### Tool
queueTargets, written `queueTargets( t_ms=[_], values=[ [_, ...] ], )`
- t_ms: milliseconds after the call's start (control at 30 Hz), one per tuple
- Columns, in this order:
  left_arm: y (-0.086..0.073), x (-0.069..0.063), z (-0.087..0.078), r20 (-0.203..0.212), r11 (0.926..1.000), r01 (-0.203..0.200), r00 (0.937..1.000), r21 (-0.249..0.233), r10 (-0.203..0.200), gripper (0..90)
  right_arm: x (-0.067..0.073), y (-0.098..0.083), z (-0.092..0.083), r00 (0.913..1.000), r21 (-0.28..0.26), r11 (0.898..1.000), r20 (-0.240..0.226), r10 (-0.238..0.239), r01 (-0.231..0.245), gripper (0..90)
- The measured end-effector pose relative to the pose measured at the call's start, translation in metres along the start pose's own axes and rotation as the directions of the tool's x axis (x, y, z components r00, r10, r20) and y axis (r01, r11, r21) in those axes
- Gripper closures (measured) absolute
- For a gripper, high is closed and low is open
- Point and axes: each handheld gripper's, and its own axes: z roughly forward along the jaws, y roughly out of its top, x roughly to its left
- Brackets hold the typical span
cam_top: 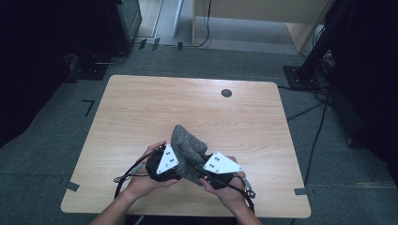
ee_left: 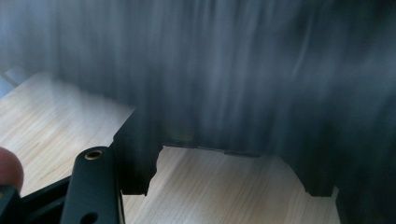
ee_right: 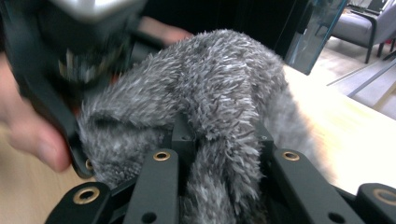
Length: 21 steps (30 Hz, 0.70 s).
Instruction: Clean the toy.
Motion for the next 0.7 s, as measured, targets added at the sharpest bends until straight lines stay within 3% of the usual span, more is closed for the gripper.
queueTargets(
  t_ms=[100,200,300,333,400,533,600,667,700],
  values=[
    [-0.001,-0.005,0.001,-0.036,0.9982,-0.053,0.9979,0.026,0.054,34.1,0.012,-0.005,0.009,0.9958,0.039,0.995,0.02,-0.09,0.089,72.8],
    [-0.001,-0.005,0.0,-0.045,0.9978,-0.066,0.9968,0.012,0.066,34.3,0.005,-0.005,0.007,0.9928,0.033,0.994,0.054,-0.107,0.105,73.2],
    [-0.003,-0.003,0.001,-0.04,0.9984,-0.056,0.9976,0.003,0.056,34.2,-0.008,-0.006,0.002,0.9881,0.035,0.998,0.142,-0.058,0.054,72.1],
    [-0.003,-0.002,0.0,-0.038,0.9985,-0.054,0.9978,0.004,0.054,34.2,-0.013,-0.007,0.0,0.9876,0.021,1.0,0.156,-0.017,0.014,72.2],
    [-0.003,0.0,-0.001,-0.029,0.9994,-0.032,0.9991,-0.014,0.032,34.2,-0.016,-0.007,-0.004,0.9853,0.002,1.0,0.171,0.0,0.0,72.4],
    [-0.001,0.001,-0.006,-0.013,0.9977,-0.027,0.9996,-0.062,0.026,34.2,0.0,-0.002,-0.004,0.9965,-0.046,0.997,0.065,-0.052,0.055,70.8],
    [-0.002,0.002,-0.009,-0.014,0.9969,-0.032,0.9994,-0.072,0.031,34.3,0.006,0.0,-0.002,0.9919,-0.031,0.995,0.088,-0.092,0.095,71.2],
    [-0.003,0.003,-0.01,-0.004,0.9958,-0.016,0.9999,-0.09,0.016,34.3,0.0,0.001,-0.004,0.9945,-0.045,0.998,0.094,-0.047,0.052,71.7],
    [-0.003,0.005,-0.01,-0.004,0.9957,-0.012,0.9999,-0.092,0.012,34.3,-0.006,0.001,-0.007,0.9926,-0.042,0.999,0.119,-0.023,0.028,71.4]
  ],
)
